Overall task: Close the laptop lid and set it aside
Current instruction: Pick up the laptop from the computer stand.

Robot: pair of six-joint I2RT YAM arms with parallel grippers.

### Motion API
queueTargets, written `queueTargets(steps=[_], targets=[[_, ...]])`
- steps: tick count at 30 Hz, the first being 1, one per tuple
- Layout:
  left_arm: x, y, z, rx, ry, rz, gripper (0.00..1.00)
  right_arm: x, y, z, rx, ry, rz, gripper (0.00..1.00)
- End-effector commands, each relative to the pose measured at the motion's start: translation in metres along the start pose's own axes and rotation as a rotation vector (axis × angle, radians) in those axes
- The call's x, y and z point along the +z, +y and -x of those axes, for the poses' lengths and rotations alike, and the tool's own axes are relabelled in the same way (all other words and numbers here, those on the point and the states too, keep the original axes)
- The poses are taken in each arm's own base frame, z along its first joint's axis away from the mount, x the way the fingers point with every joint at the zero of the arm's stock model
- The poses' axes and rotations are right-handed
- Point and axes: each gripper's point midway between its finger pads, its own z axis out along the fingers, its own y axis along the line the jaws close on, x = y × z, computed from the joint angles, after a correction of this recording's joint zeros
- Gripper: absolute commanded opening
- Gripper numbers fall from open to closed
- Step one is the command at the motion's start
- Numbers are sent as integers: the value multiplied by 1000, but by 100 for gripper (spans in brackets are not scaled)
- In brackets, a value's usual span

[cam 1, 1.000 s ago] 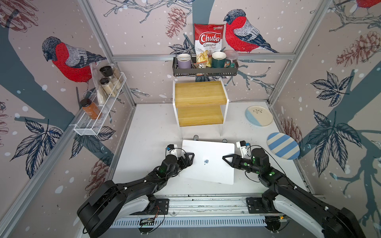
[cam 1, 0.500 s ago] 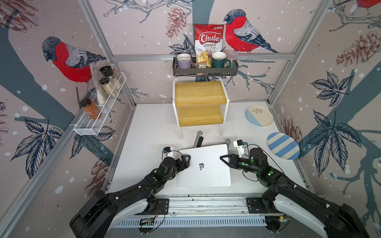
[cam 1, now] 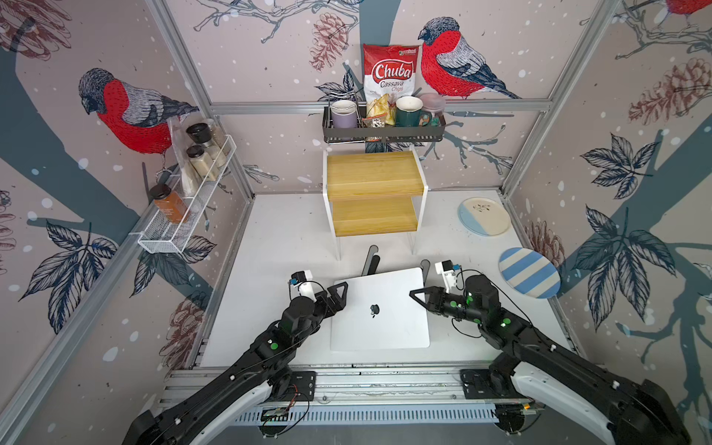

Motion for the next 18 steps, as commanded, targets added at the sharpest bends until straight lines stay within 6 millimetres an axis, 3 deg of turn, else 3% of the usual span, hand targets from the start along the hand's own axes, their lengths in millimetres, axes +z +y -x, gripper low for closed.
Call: queueTargets(steps=[1, 8, 18], targets=[[-20, 25, 9, 65, -29, 141, 96, -6, 30, 17, 40, -57, 87, 0], [-68, 30, 42, 45, -156, 184, 96, -26, 61, 34, 124, -136, 159, 0], [-106, 34, 67, 61, -230, 247, 96, -61, 102, 48, 165, -207, 258, 0]])
